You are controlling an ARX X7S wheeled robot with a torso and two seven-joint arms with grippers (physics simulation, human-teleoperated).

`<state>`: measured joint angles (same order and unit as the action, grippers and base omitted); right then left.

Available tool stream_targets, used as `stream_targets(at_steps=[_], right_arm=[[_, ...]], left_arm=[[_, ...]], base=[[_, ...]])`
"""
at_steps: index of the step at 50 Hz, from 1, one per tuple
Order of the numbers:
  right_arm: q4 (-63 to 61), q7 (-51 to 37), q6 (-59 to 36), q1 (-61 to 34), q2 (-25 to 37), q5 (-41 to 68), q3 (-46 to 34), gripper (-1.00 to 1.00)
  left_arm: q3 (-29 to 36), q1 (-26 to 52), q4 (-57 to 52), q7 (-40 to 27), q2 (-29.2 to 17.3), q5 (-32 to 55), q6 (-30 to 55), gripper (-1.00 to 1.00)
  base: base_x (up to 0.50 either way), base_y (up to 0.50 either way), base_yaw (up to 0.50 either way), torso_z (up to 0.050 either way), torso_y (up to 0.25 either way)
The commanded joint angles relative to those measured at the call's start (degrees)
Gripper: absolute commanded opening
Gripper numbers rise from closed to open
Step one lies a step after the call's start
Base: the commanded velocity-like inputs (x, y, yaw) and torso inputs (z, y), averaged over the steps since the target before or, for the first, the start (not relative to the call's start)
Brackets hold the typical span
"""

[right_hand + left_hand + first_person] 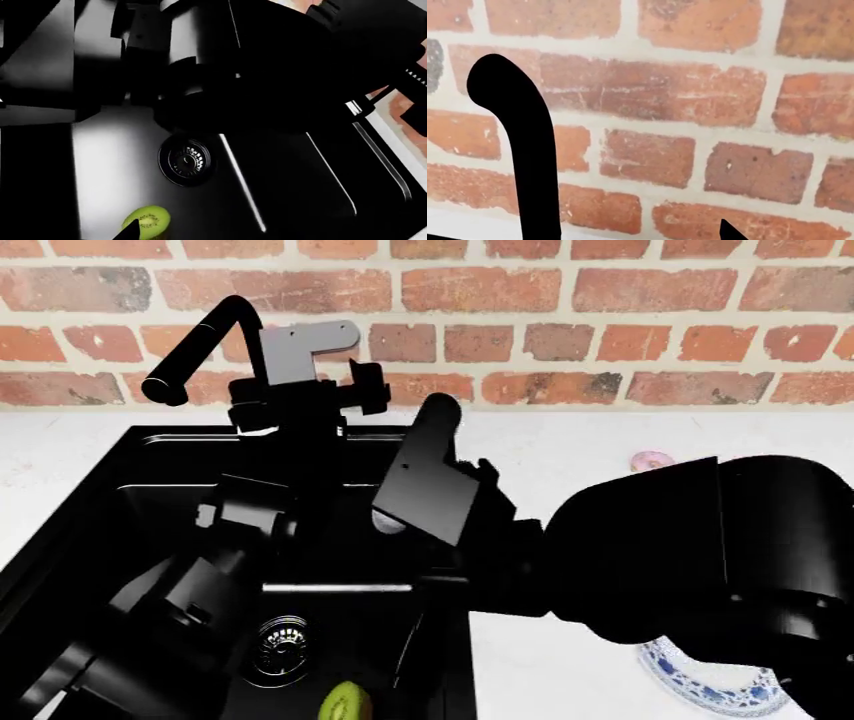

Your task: Pick the kiwi from the counter and place it in the sink. Then turn on the sink faucet.

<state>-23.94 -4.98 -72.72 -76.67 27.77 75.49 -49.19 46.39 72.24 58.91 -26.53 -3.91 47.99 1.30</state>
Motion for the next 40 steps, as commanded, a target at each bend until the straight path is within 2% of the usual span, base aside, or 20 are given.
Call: stream_targets(at_steps=[1,8,13,18,24,40], right_arm=[[-4.02,-13.46,-3.38,-2.14,5.7,14.72,8.14,1.0],[-5.77,-21.06,-2.61,-3.67,9.96,21.21,10.47,1.0],[-7.57,-26.47,-0.67,-5.24,13.22,23.8,13.09,1.0],[-9.09,-29.5,-0.07,-6.1,15.06,25.45,13.82,1.0],[-9.01,-33.68,1.09,-7.72,17.67,28.45,14.83,1.0],[-8.73,-44.96,5.08,-10.64,24.58,36.18,16.27,1.0]], left_arm=[[-0.16,0.87,2.83,1.27,1.02,0.19,-0.99,1.0],[-0.44,1.1,2.06,1.64,0.94,1.1,-0.39,1.0],[-1.02,2.11,5.95,3.74,2.41,1.46,-2.46,1.0],[-0.74,3.31,7.8,6.21,3.37,1.99,-2.77,1.0],[0.01,3.84,7.94,5.53,3.76,2.85,-2.38,1.0],[22.51,5.56,12.12,3.72,3.9,23.2,-8.71,1.0]], base=[[0.0,0.0,0.0,0.0,0.0],[0.0,0.0,0.0,0.0,0.0],[0.0,0.0,0.0,0.0,0.0],[0.0,0.0,0.0,0.0,0.0],[0.0,0.0,0.0,0.0,0.0],[0.0,0.0,0.0,0.0,0.0]])
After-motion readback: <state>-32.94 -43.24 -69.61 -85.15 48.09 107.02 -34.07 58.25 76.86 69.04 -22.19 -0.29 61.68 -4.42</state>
